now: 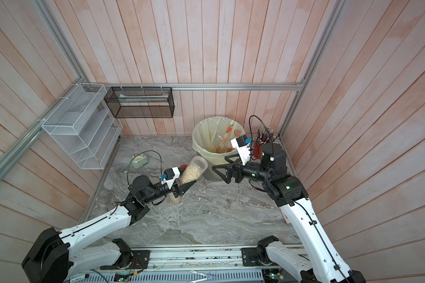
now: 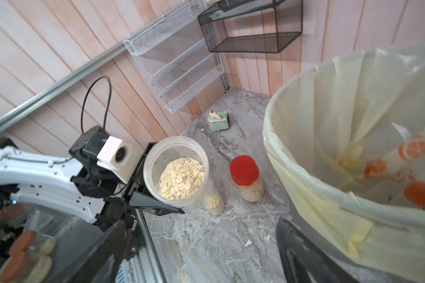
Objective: Empty expired oatmeal from jars
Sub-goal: Unscrew the lid from the jar.
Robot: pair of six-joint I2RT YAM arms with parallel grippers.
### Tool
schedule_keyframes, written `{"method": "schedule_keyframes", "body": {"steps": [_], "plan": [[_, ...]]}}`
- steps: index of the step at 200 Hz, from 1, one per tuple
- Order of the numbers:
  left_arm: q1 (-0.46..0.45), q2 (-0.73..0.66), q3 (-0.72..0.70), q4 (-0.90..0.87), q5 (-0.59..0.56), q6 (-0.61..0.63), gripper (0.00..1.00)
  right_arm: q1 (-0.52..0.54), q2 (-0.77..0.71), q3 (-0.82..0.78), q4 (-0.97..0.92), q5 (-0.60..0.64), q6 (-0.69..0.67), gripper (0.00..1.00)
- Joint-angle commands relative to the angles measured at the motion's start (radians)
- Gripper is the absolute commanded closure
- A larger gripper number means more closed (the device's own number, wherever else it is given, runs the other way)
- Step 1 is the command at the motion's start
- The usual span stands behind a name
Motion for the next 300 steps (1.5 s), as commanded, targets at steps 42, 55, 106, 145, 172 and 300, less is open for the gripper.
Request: {"method": "schedule_keyframes", "body": {"steps": [42, 55, 106, 145, 172, 300], "plan": [[-0.092, -0.005, -0.049, 0.099, -0.284, 0.136, 0.87, 0.194, 0.098, 0.163, -0.184, 0.308, 0.434, 0.06], [-0.102, 0.0, -0.05, 0.107, -0.298, 0.144, 0.87, 0.231, 0.141, 0.202, -0.226, 0.335, 0.435, 0.07], [-0.11, -0.003, -0.067, 0.128, -0.295, 0.147, 0.87, 0.264, 0.24, 0.255, -0.24, 0.33, 0.415, 0.07], [-0.109, -0.003, -0.083, 0.132, -0.295, 0.146, 0.87, 0.275, 0.263, 0.257, -0.192, 0.294, 0.415, 0.1], [-0.11, 0.0, -0.085, 0.131, -0.296, 0.144, 0.87, 0.284, 0.275, 0.265, -0.17, 0.271, 0.419, 0.11], [-0.11, 0.0, -0.091, 0.12, -0.29, 0.152, 0.88, 0.32, 0.349, 0.329, -0.215, 0.284, 0.353, 0.21]]}}
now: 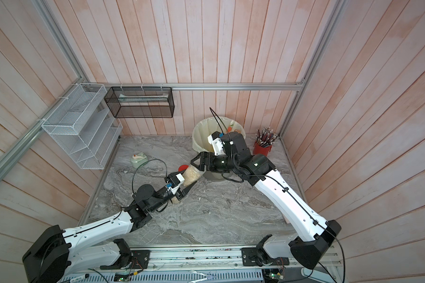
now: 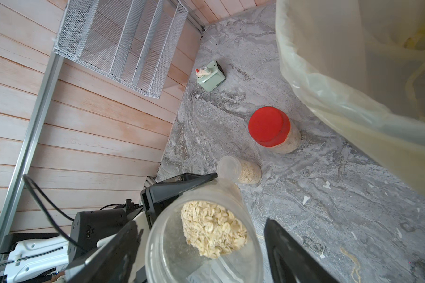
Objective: Empty expired oatmeal from jars
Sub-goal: Unscrew the lid from the jar.
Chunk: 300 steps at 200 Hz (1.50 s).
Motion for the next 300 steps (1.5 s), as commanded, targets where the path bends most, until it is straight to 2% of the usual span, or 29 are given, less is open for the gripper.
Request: {"method": "schedule_keyframes", "body": {"steps": [1, 88, 136, 152, 172, 201, 239, 266, 300], "plan": [[-0.003, 0.0, -0.012, 0.042, -0.002, 0.012, 0.88, 0.009, 0.006, 0.029, -0.02, 0.004, -0.029, 0.21], [-0.003, 0.002, -0.011, 0.043, -0.002, 0.007, 0.88, 0.029, 0.027, 0.037, -0.068, 0.023, -0.068, 0.25], [-0.003, 0.007, -0.012, 0.04, 0.001, 0.001, 0.88, 0.031, 0.022, 0.034, -0.065, 0.016, -0.084, 0.35], [0.001, 0.004, -0.012, 0.027, 0.026, -0.01, 0.89, 0.03, 0.014, 0.039, -0.056, 0.003, -0.115, 0.44], [0.026, -0.008, -0.016, 0.023, 0.108, -0.069, 0.89, 0.031, -0.013, 0.026, -0.008, -0.041, -0.215, 0.49], [0.105, -0.027, -0.027, 0.06, 0.31, -0.21, 0.89, 0.031, -0.019, -0.004, 0.028, -0.164, -0.421, 0.58], [0.117, -0.011, 0.025, -0.022, 0.435, -0.223, 0.9, 0.03, 0.024, 0.051, -0.07, -0.335, -0.692, 0.6], [0.134, 0.026, 0.033, 0.019, 0.518, -0.274, 0.91, 0.031, 0.087, 0.118, -0.199, -0.36, -0.867, 0.63], [0.144, 0.074, 0.038, 0.079, 0.572, -0.323, 0.92, 0.027, 0.169, 0.187, -0.276, -0.288, -0.949, 0.62]]}}
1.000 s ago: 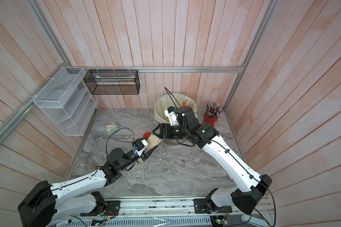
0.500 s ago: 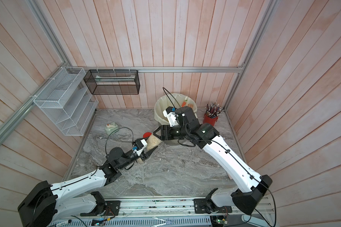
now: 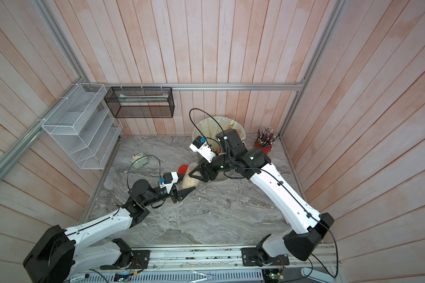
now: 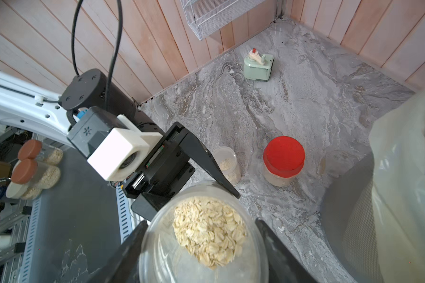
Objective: Empty expired oatmeal from jars
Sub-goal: Unscrew the lid from the jar.
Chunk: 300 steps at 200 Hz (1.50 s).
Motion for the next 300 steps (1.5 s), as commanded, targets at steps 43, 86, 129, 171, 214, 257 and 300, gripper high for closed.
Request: {"method": "schedule_keyframes", "body": {"steps": [43, 86, 129, 171, 214, 257, 300], "plan": [[0.015, 0.029, 0.054, 0.043, 0.126, -0.052, 0.94, 0.01, 0.072, 0.065, -0.122, -0.028, -0.205, 0.61], [0.023, 0.028, 0.06, 0.041, 0.14, -0.059, 0.94, -0.017, 0.067, 0.053, -0.12, -0.04, -0.239, 0.59], [0.024, 0.024, 0.06, 0.034, 0.138, -0.056, 0.95, -0.035, 0.082, 0.083, -0.15, -0.049, -0.28, 0.43], [0.025, 0.022, 0.064, 0.034, 0.13, -0.051, 0.96, -0.038, 0.098, 0.111, -0.162, -0.041, -0.291, 0.28], [0.027, 0.033, 0.066, 0.043, 0.106, -0.047, 0.96, -0.073, 0.01, 0.036, -0.062, -0.019, -0.286, 0.05], [0.027, 0.03, 0.057, 0.064, 0.02, -0.04, 0.96, -0.12, -0.111, -0.06, 0.045, 0.002, -0.205, 0.02], [0.01, -0.002, 0.066, 0.025, -0.12, 0.005, 0.96, -0.207, -0.319, -0.252, 0.239, -0.012, -0.026, 0.02]]}}
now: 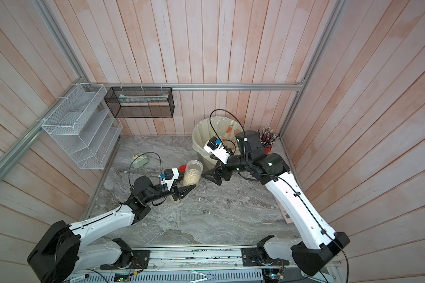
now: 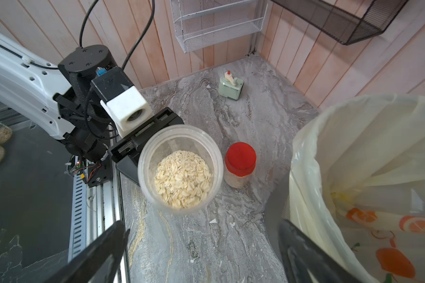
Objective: Empty expired oatmeal from jars
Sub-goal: Unscrew the lid from the jar.
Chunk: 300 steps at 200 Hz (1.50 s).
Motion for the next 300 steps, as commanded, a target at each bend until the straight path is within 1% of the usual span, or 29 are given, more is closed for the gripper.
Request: {"method": "schedule_keyframes", "body": {"steps": [1, 13, 20, 27, 38, 48, 59, 67, 82, 100, 109, 131, 143, 163, 198, 232, 266, 300], "plan": [[-0.017, -0.035, 0.034, 0.016, -0.116, 0.043, 0.96, -0.043, -0.098, -0.085, 0.157, 0.016, 0.165, 0.02], [-0.04, -0.05, 0.034, -0.003, -0.171, 0.08, 0.96, -0.058, -0.139, -0.124, 0.195, 0.029, 0.234, 0.02], [-0.057, -0.054, 0.035, -0.01, -0.198, 0.101, 0.96, -0.059, -0.163, -0.146, 0.221, 0.062, 0.277, 0.02], [-0.072, -0.053, 0.04, -0.021, -0.219, 0.122, 0.96, -0.061, -0.179, -0.16, 0.239, 0.095, 0.346, 0.02], [-0.1, -0.047, 0.049, -0.036, -0.259, 0.155, 0.96, -0.061, -0.189, -0.159, 0.246, 0.1, 0.437, 0.03], [-0.121, -0.039, 0.056, -0.046, -0.287, 0.18, 0.96, -0.061, -0.19, -0.155, 0.256, 0.114, 0.568, 0.06], [-0.136, -0.031, 0.059, -0.049, -0.314, 0.196, 0.96, -0.061, -0.181, -0.14, 0.239, 0.121, 0.685, 0.08], [-0.143, -0.025, 0.056, -0.042, -0.329, 0.201, 0.96, -0.061, -0.171, -0.126, 0.208, 0.154, 0.77, 0.08], [-0.157, -0.02, 0.053, -0.028, -0.364, 0.215, 0.96, -0.048, -0.142, -0.081, 0.123, 0.185, 0.833, 0.09], [-0.182, -0.013, 0.06, -0.035, -0.414, 0.248, 0.96, 0.014, -0.111, -0.023, 0.035, 0.301, 0.868, 0.08], [-0.195, -0.009, 0.066, -0.044, -0.439, 0.27, 0.97, 0.033, -0.097, -0.003, 0.007, 0.33, 0.882, 0.07], [-0.224, 0.014, 0.089, -0.076, -0.489, 0.317, 0.96, 0.054, -0.065, 0.021, -0.013, 0.327, 0.908, 0.06], [-0.235, 0.024, 0.095, -0.086, -0.507, 0.332, 0.96, 0.074, -0.042, 0.038, -0.034, 0.345, 0.911, 0.06], [-0.24, 0.033, 0.101, -0.096, -0.517, 0.336, 0.97, 0.115, -0.02, 0.05, -0.06, 0.379, 0.919, 0.06], [-0.247, 0.035, 0.105, -0.103, -0.531, 0.354, 0.96, 0.162, 0.007, 0.045, -0.067, 0.398, 0.925, 0.06], [-0.27, 0.043, 0.112, -0.121, -0.565, 0.39, 0.96, 0.183, 0.046, 0.06, -0.074, 0.411, 0.91, 0.06], [-0.271, 0.034, 0.101, -0.118, -0.57, 0.391, 0.96, 0.192, 0.066, 0.069, -0.076, 0.403, 0.907, 0.11], [-0.271, 0.033, 0.096, -0.119, -0.575, 0.393, 0.97, 0.197, 0.067, 0.076, -0.096, 0.421, 0.901, 0.14]]}}
